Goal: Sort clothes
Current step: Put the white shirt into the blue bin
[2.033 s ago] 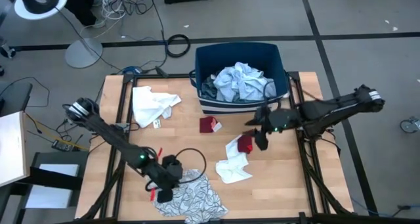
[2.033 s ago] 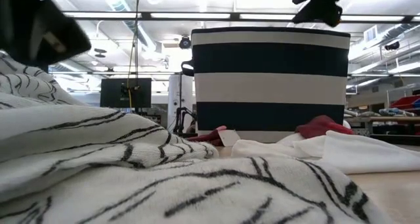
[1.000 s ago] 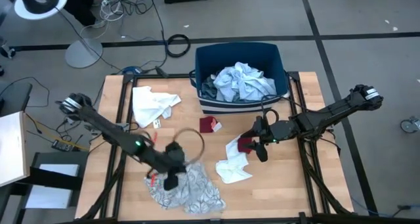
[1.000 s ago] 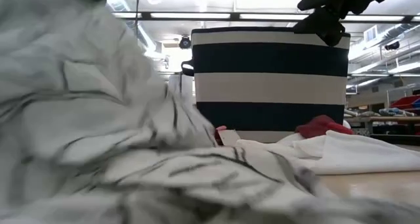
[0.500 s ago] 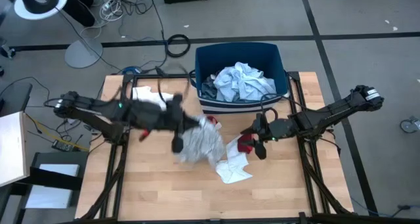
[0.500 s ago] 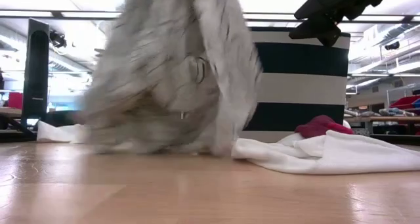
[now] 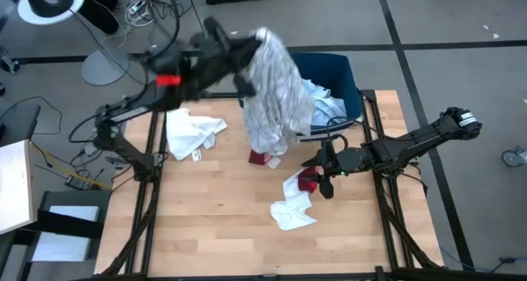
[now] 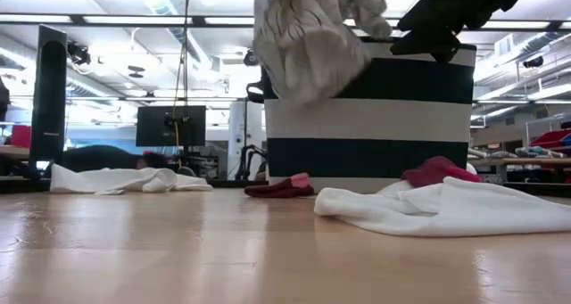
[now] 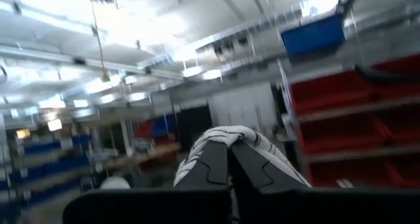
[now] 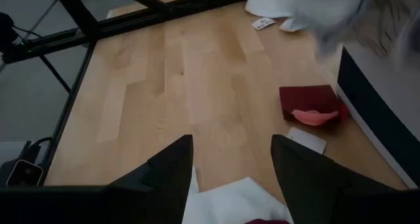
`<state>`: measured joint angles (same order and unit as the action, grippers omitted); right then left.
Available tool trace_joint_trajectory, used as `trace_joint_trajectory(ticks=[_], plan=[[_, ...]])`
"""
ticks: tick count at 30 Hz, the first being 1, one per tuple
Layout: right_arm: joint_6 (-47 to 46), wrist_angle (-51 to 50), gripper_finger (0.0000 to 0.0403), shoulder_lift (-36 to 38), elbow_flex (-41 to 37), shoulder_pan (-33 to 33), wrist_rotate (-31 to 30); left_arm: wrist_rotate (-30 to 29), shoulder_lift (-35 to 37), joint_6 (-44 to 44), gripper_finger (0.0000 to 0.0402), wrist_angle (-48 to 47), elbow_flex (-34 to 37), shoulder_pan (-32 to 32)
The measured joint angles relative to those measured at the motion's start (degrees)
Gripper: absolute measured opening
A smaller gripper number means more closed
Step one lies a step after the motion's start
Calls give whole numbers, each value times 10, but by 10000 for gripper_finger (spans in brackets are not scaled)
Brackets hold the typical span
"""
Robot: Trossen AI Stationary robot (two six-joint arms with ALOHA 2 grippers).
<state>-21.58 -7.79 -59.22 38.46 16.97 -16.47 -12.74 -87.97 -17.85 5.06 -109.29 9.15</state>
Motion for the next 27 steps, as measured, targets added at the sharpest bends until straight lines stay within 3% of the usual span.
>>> trace_joint_trajectory(ticks=[9,12,15,21,27], plan=[[12,0,208,0,0,0,0,80,-192,4,0,40,-260,98],[19,1,208,0,0,-1,0,95,-198,6,0,205,-211,122],[23,0,208,-1,0,-2,0,101,-202,51,0,219,-206,145],[37,-2,208,-6,0,-3,0,166,-203,90,0,125,-207,174],[37,0,208,-7,0,-3,0,205,-204,136,0,-198,-207,193]])
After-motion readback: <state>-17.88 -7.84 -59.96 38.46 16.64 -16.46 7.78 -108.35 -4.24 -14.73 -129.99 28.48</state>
